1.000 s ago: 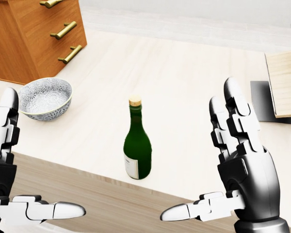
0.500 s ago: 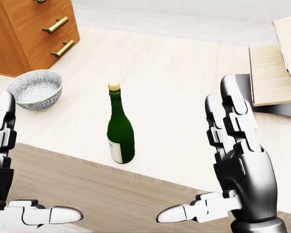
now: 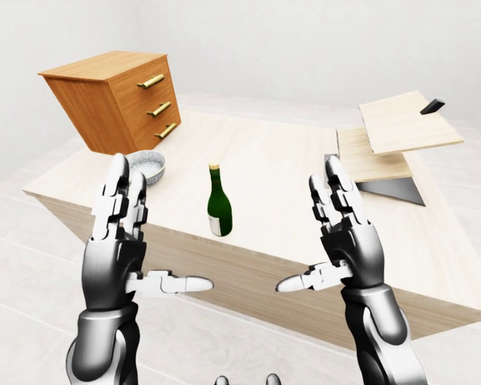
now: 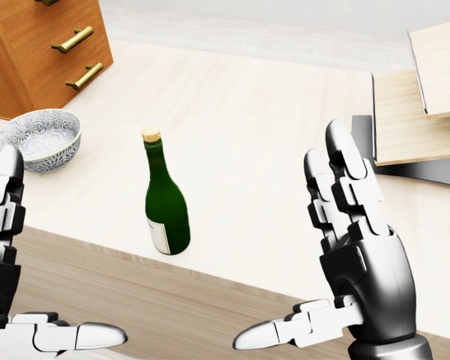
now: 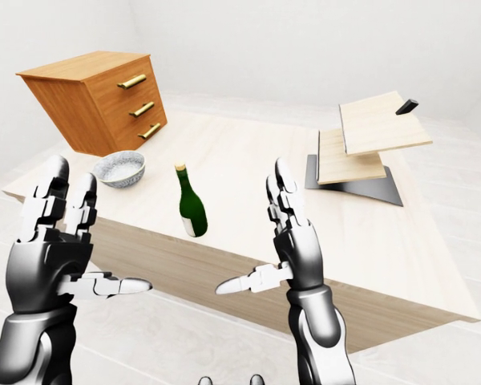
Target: Put the wine bottle on the wine rack.
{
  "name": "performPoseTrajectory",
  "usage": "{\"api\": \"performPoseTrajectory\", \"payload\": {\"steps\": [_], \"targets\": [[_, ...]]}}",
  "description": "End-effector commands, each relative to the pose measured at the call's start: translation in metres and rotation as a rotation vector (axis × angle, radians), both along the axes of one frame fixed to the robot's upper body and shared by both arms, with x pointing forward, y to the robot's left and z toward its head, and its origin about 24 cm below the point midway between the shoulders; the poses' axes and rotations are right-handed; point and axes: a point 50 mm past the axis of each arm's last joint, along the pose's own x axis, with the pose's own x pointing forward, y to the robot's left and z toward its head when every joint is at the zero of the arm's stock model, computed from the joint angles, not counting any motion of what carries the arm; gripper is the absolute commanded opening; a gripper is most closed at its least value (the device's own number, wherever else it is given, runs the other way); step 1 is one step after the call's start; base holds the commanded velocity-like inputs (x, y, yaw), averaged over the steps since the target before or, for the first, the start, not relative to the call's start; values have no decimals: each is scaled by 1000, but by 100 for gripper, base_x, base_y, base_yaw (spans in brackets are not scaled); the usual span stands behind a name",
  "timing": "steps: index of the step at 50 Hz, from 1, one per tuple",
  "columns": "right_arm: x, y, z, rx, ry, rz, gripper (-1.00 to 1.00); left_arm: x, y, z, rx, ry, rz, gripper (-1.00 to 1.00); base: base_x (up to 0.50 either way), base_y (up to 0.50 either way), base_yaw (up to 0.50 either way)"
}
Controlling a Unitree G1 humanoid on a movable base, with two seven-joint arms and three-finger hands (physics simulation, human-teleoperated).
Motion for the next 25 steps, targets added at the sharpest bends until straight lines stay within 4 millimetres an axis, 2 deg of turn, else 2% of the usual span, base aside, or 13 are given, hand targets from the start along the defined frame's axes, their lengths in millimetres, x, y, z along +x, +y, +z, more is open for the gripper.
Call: {"api": "performPoseTrajectory", "payload": {"steps": [1,8,17,25], "targets": [[-1,2,2,3,-9,13,100,-2,0,3,7,-15,1,100,0,0,0],[-7,3,4,55,-14,63,100,-2,0,2,7,-8,3,100,0,0,0],[-3,4,-5,42,25,59,100,-2,2,0,4,0,6,100,0,0,48],[-4,6,-4,27,22,64,100,-3,2,-1,3,7,7,100,0,0,44]]}}
